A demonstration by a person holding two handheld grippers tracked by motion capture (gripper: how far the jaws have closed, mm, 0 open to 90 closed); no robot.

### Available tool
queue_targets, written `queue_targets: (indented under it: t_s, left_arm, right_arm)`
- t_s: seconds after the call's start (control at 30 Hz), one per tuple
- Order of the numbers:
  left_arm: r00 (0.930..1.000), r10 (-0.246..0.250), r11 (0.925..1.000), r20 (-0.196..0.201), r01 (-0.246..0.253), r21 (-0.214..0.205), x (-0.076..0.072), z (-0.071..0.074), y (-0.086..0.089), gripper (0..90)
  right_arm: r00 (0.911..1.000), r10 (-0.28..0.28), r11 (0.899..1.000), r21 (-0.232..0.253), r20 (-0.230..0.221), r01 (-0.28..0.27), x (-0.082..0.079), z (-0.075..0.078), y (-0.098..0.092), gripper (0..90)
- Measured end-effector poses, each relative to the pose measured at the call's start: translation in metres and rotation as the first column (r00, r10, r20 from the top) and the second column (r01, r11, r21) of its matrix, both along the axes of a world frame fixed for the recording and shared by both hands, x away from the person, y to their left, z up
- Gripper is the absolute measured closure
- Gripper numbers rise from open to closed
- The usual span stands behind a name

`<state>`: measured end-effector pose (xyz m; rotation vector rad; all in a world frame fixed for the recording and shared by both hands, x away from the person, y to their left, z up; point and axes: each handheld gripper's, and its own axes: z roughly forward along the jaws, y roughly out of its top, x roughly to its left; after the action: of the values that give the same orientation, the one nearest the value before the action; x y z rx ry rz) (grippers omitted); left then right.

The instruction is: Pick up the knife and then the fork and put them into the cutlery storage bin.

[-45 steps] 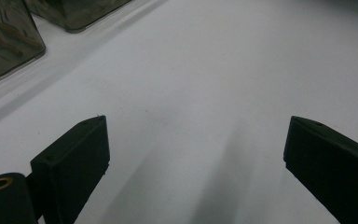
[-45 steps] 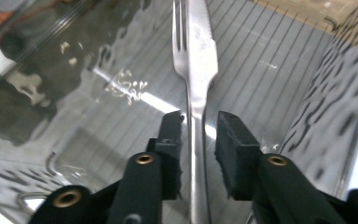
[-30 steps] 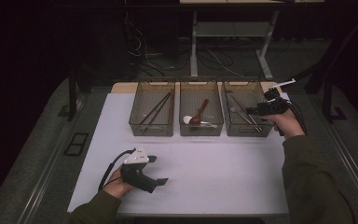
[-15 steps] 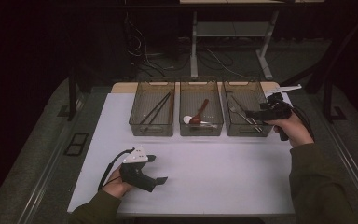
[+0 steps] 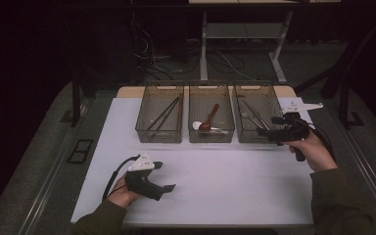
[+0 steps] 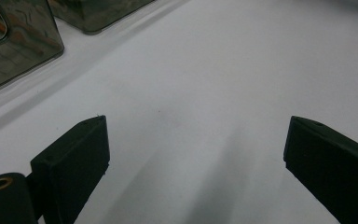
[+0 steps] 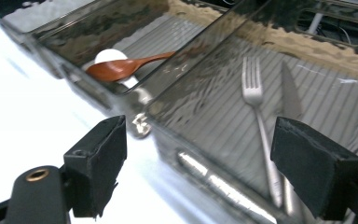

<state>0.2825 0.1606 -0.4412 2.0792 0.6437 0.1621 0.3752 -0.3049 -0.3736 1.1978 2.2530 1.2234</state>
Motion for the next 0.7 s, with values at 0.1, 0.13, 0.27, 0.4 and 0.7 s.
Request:
queue_targets:
  t_s: [0.1,0.13,0.27,0.4,0.7]
  left_arm:
    - [1.0000,0.001,1.0000,0.000,-0.001,0.000,0.000,0.000,-0.001,5.8]
    - [1.0000,0.000,1.0000,0.001,0.000,0.002,0.000,0.000,0.000,5.8]
    - [1.0000,-0.001,1.0000,0.001,0.001,0.003,0.000,0.000,-0.001,5.8]
    - [1.0000,-0.001,1.0000,-0.001,0.001,0.003,-0.001,-0.001,-0.001,5.8]
    - [1.0000,-0.002,1.0000,-0.001,0.002,-0.001,-0.001,0.000,-0.001,5.8]
  right_arm:
    - [0.9997,0.024,1.000,0.006,0.009,-0.024,-0.010,-0.002,0.002,16.8]
    - [0.9996,0.026,1.000,0.010,0.011,-0.026,-0.013,-0.003,0.002,16.8]
    - [0.9987,0.037,0.999,0.030,0.035,-0.039,-0.026,-0.005,0.002,16.8]
    - [0.9982,0.042,0.998,0.044,0.043,-0.044,-0.039,-0.011,0.003,16.8]
    - [0.9970,0.058,0.997,0.052,0.051,-0.061,-0.061,-0.027,0.005,16.7]
